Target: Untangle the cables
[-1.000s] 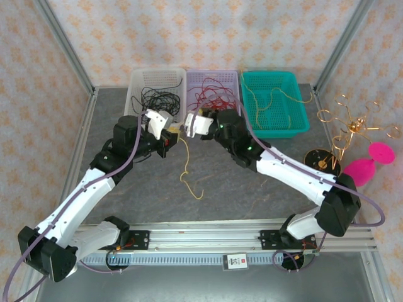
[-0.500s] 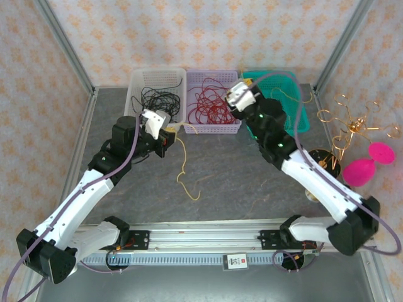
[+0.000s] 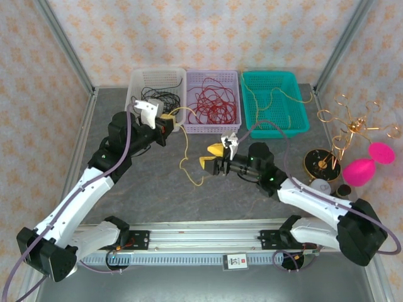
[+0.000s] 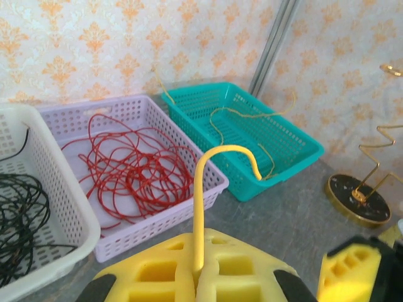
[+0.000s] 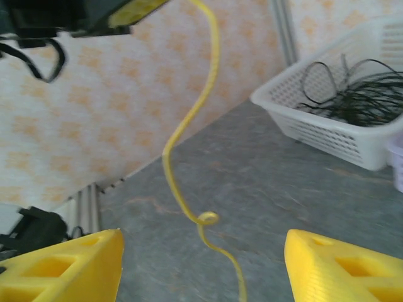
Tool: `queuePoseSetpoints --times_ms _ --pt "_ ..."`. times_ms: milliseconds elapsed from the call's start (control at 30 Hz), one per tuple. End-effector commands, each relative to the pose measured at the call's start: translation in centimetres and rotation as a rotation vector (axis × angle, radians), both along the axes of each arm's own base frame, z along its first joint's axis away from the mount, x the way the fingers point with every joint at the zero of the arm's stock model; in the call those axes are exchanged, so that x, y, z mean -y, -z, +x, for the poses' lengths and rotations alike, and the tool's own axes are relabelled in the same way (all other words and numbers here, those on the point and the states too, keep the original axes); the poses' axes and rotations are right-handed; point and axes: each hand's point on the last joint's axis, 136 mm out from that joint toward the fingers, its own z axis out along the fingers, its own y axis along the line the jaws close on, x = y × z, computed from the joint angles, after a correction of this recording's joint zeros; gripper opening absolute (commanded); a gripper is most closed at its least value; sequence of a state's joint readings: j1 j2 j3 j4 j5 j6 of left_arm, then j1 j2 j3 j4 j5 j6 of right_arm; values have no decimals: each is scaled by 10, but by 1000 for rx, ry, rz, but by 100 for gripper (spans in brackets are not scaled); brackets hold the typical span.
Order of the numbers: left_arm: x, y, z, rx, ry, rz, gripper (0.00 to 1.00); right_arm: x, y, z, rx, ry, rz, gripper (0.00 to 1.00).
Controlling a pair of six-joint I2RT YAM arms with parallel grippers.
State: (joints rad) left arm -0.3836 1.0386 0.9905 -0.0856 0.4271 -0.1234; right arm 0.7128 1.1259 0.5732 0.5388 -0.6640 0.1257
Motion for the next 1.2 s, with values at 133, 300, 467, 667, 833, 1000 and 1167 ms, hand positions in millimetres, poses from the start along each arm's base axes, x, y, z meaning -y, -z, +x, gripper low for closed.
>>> queuePoseSetpoints --times_ms 133,300,467,667,833,1000,1167 --pt "-2 -38 11 40 -45 -116 0 -31 -46 -2 101 -119 159 67" --pt "4 -42 11 26 -17 -145 0 -48 -42 9 94 -144 152 60" --pt "3 -43 12 16 -28 -151 0 -51 -38 28 67 -67 135 32" --pt "6 -40 18 -5 -31 -153 0 -51 -37 33 43 -41 125 10" --pt "6 -40 21 -13 -36 -164 23 -47 -32 58 -55 75 82 0" --pt "4 -42 18 2 -40 -163 62 -20 -52 83 -125 188 99 0" --pt "2 -48 9 34 -28 -178 70 17 -71 111 -136 327 79 0"
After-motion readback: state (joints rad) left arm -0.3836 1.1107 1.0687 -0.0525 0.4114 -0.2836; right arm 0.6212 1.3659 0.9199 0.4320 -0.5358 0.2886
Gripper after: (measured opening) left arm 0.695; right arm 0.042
